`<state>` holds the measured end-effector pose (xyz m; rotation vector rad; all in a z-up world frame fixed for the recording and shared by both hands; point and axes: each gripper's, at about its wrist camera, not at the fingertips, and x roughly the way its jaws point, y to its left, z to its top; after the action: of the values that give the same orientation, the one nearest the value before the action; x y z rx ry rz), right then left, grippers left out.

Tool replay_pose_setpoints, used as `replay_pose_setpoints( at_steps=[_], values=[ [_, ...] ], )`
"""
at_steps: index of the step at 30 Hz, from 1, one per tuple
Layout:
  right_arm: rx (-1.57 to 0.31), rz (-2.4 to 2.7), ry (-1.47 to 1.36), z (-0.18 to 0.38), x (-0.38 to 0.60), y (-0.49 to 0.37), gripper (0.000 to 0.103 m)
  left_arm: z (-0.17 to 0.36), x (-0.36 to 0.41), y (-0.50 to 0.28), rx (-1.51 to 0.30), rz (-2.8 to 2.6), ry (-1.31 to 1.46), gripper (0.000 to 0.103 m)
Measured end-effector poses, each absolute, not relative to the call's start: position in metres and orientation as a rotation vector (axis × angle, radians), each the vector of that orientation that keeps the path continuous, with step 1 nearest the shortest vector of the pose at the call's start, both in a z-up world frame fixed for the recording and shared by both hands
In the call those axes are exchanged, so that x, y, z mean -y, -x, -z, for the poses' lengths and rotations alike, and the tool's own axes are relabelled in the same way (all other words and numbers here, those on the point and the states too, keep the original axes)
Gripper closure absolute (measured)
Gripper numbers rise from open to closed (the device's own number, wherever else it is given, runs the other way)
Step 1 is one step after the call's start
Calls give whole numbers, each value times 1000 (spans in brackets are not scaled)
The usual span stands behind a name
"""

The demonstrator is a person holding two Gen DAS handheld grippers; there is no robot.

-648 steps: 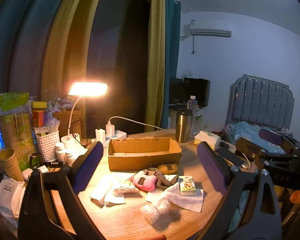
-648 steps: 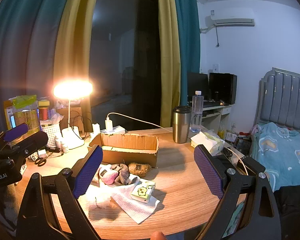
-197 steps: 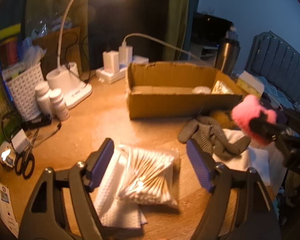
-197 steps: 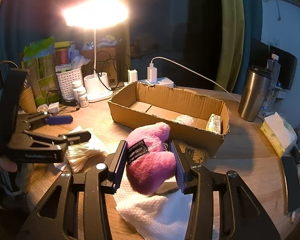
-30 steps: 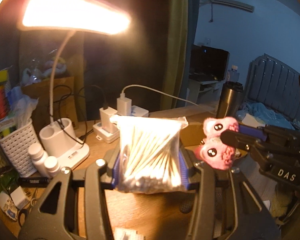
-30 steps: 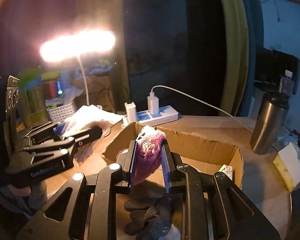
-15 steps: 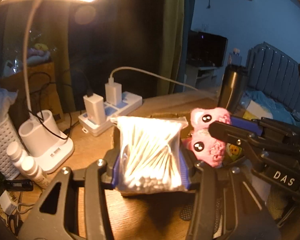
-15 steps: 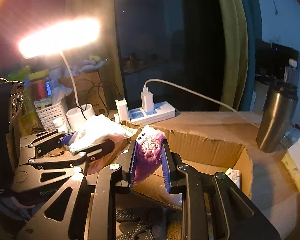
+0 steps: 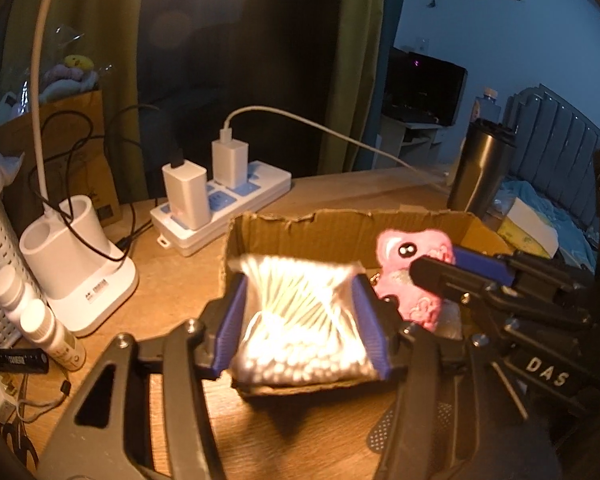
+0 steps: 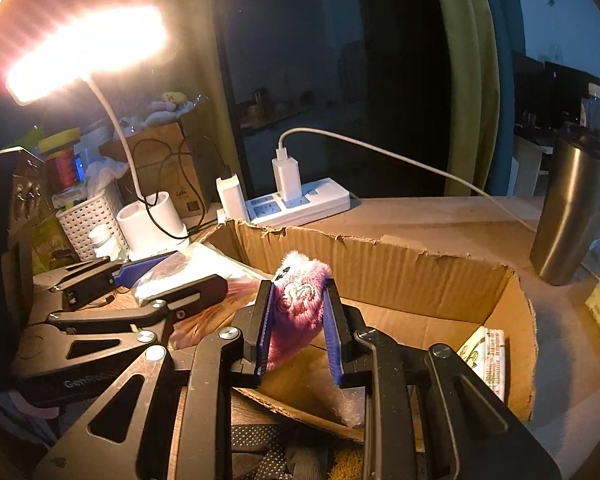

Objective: Organize soft objects
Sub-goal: 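Lower the plush into the box and open the right gripper while the left gripper releases the swab bag, then move the right tool to the grey dotted glove while the left tool approaches the folded paper towel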

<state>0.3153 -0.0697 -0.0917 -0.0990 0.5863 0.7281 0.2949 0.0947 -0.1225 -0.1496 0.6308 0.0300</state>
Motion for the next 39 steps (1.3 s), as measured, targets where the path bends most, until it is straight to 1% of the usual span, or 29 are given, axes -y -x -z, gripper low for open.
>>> replay_pose_setpoints(
  at_steps=[3,4,5,6,14,23,24,25,28,33,39],
  values=[
    [-597,-725,95,95,69,-318,77,121,-95,-294,-626,-27,154,46],
    [-601,-726,93,96,69,-319,76,121,-95,-294,-626,-27,155,44],
    [-606,-726,91,97,68,-319,74,120,-96,-293,-623,-26,159,36],
    [-610,-728,90,98,68,-320,73,119,-96,-292,-619,-26,162,35],
    [-622,-718,86,98,68,-321,71,109,-94,-285,-597,-36,143,35],
    [-552,-694,95,75,79,-301,70,91,-91,-267,-551,-43,124,35],
    [-545,-692,96,73,80,-299,68,89,-91,-264,-545,-43,124,35],
    [-535,-689,95,70,83,-295,64,88,-90,-261,-541,-44,124,35],
    [-515,-684,94,62,89,-286,58,82,-89,-251,-525,-45,123,35],
    [-491,-675,102,52,97,-271,54,71,-86,-233,-492,-40,118,35],
    [-467,-660,110,44,109,-252,53,63,-82,-214,-465,-33,116,35]
  ],
)
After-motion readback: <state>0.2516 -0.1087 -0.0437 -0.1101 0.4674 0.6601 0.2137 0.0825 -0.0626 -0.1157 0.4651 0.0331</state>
